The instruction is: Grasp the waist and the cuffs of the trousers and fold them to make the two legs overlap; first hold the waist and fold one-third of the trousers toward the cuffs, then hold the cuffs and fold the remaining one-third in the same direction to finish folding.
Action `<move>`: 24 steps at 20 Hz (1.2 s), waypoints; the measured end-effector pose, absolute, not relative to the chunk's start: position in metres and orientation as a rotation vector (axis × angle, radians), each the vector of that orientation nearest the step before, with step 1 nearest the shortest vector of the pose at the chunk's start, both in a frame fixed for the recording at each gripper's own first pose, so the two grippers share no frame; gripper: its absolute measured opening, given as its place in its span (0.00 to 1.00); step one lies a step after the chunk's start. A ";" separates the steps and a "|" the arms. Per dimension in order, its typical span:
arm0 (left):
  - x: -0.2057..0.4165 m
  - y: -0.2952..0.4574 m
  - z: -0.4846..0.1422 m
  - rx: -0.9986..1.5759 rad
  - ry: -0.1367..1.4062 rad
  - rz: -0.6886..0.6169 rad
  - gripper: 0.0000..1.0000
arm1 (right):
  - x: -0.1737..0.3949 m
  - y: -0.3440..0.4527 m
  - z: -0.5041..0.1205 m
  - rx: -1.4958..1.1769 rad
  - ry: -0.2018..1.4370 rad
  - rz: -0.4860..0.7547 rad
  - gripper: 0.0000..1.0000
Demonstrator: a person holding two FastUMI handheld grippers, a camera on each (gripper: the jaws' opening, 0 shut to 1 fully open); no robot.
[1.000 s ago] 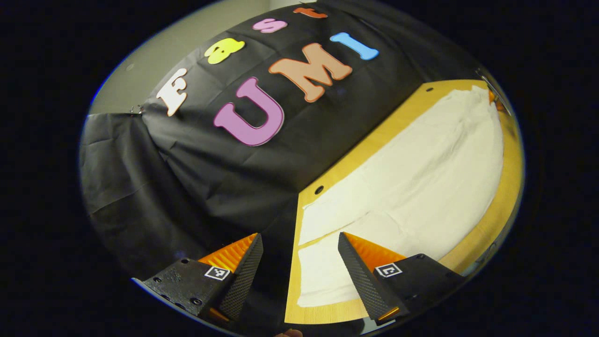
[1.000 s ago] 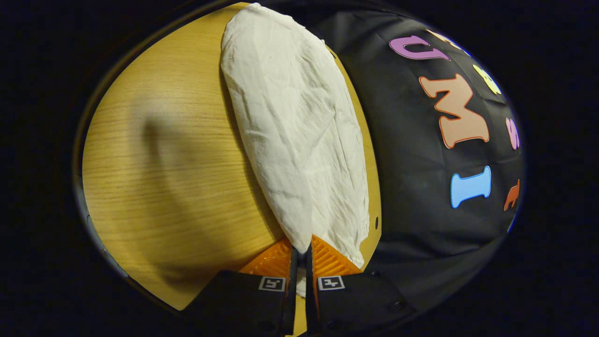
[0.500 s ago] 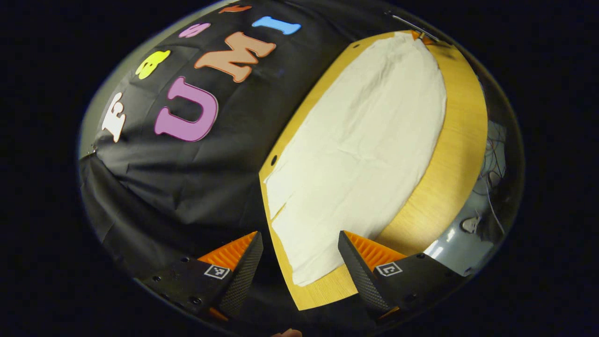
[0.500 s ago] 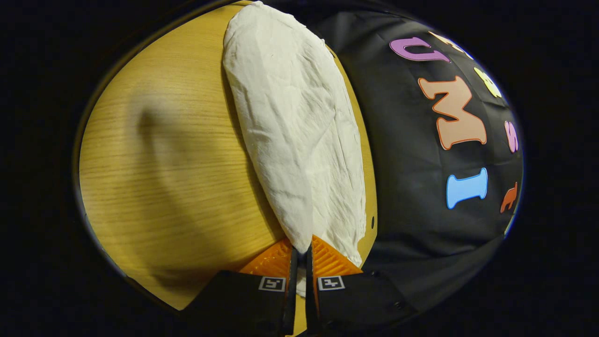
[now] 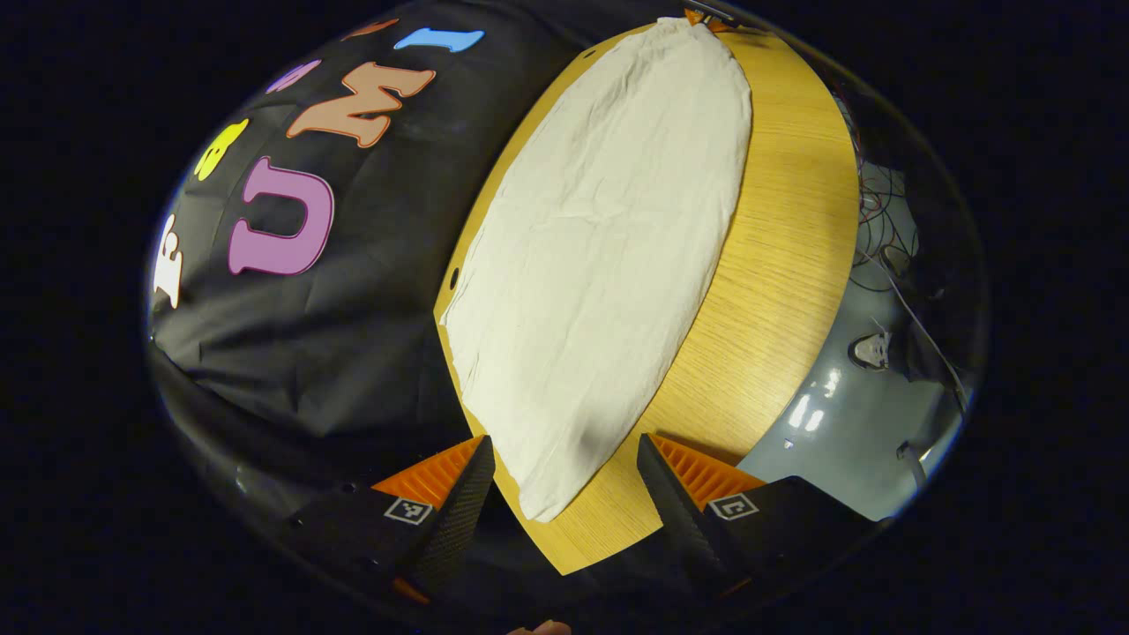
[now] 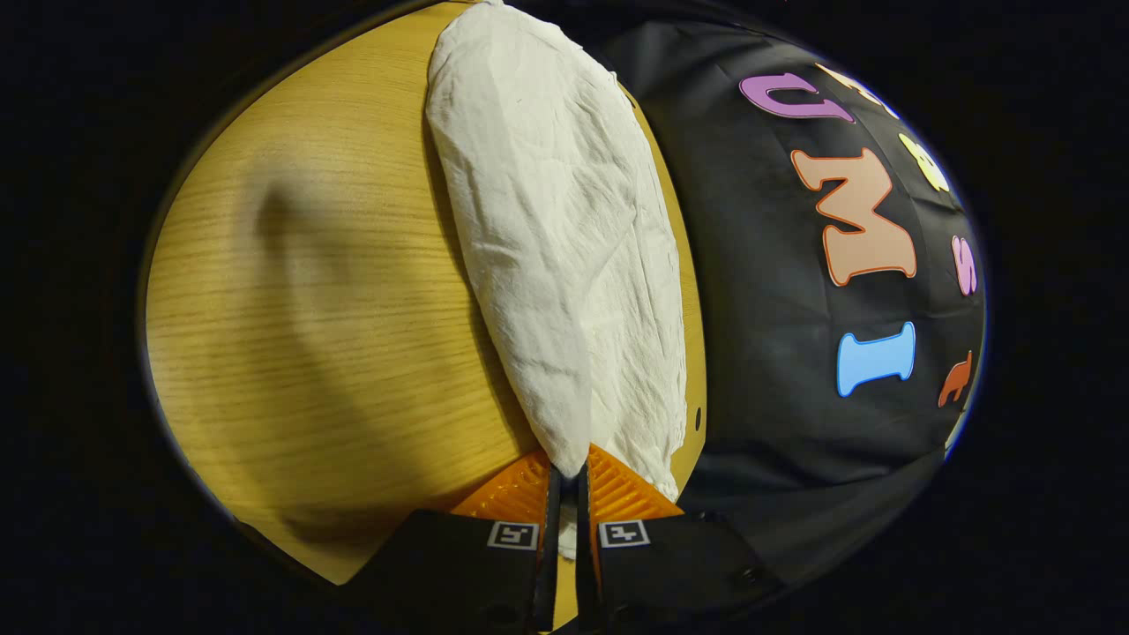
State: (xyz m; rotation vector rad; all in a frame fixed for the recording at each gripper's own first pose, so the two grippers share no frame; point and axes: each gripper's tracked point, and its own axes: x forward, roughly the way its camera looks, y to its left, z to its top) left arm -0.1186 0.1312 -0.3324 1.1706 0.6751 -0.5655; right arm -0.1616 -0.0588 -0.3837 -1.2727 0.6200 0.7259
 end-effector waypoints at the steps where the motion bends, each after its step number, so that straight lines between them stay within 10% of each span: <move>1: -0.116 0.129 -0.334 1.176 0.671 -0.579 0.97 | -0.162 -0.059 -0.383 -1.272 0.623 0.724 0.11; 16: -0.053 0.119 -0.356 1.277 0.639 -0.667 0.77 | -0.164 -0.061 -0.383 -1.277 0.613 0.685 0.11; 24: -0.071 0.114 -0.372 1.254 0.750 -0.680 0.11 | -0.164 -0.063 -0.382 -1.270 0.610 0.671 0.11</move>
